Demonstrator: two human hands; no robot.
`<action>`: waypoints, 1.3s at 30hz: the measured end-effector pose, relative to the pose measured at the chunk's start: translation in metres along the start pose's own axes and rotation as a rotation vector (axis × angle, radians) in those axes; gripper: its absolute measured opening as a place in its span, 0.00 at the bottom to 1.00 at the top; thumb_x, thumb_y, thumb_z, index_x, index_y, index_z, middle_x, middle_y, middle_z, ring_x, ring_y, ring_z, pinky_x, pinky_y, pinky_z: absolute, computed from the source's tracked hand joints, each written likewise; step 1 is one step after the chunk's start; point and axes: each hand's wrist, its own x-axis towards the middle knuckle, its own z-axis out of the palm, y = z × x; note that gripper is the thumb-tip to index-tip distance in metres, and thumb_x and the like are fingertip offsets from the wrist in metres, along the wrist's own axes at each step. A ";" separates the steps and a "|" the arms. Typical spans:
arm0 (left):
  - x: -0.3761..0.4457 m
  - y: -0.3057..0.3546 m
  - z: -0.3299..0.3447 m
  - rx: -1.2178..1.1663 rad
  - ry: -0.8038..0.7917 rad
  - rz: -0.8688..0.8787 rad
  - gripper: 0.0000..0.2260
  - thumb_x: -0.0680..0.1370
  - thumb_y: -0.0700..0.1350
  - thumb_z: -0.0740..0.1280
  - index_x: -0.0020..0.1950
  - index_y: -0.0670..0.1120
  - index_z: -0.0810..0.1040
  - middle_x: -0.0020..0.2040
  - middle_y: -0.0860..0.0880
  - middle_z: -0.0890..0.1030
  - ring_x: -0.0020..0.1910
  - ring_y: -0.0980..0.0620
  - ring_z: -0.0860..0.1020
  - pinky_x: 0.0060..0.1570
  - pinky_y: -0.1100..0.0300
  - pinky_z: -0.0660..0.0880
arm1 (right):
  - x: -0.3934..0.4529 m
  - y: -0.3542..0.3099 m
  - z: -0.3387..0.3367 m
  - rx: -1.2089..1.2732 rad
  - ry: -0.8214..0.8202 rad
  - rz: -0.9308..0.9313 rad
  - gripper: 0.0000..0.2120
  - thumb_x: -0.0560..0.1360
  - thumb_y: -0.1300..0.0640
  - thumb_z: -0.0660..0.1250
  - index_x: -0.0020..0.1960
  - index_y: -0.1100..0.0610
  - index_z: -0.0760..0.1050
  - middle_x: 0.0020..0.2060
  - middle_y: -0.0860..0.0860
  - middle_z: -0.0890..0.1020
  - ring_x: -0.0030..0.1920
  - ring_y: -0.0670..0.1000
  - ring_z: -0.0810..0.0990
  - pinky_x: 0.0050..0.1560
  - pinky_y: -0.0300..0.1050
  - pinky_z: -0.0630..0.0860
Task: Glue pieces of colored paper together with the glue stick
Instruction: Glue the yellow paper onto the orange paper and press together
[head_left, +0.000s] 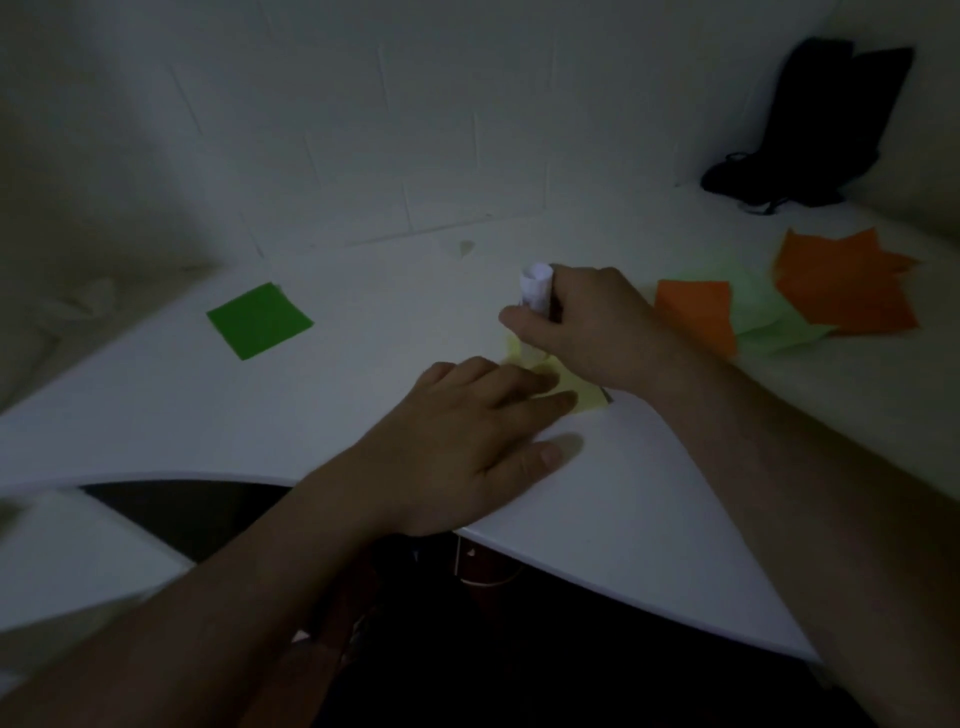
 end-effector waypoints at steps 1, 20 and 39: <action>0.000 -0.001 0.000 -0.004 -0.001 0.004 0.29 0.84 0.65 0.43 0.80 0.57 0.65 0.77 0.55 0.67 0.70 0.52 0.67 0.66 0.49 0.65 | -0.001 0.001 -0.001 0.008 0.001 0.001 0.12 0.79 0.43 0.68 0.41 0.37 0.66 0.32 0.38 0.76 0.36 0.30 0.75 0.38 0.24 0.64; 0.058 -0.064 0.003 -0.195 0.013 -0.461 0.29 0.59 0.84 0.60 0.53 0.70 0.70 0.64 0.54 0.76 0.67 0.48 0.72 0.69 0.44 0.67 | -0.014 0.012 -0.017 0.011 -0.002 0.058 0.12 0.81 0.45 0.67 0.41 0.48 0.74 0.34 0.42 0.79 0.36 0.30 0.76 0.33 0.23 0.64; 0.051 -0.059 0.005 -0.220 0.031 -0.453 0.36 0.57 0.81 0.61 0.63 0.70 0.70 0.68 0.55 0.68 0.71 0.46 0.64 0.70 0.44 0.63 | -0.010 0.008 -0.029 -0.054 0.235 0.015 0.16 0.79 0.43 0.65 0.36 0.46 0.69 0.31 0.44 0.77 0.33 0.38 0.76 0.35 0.32 0.64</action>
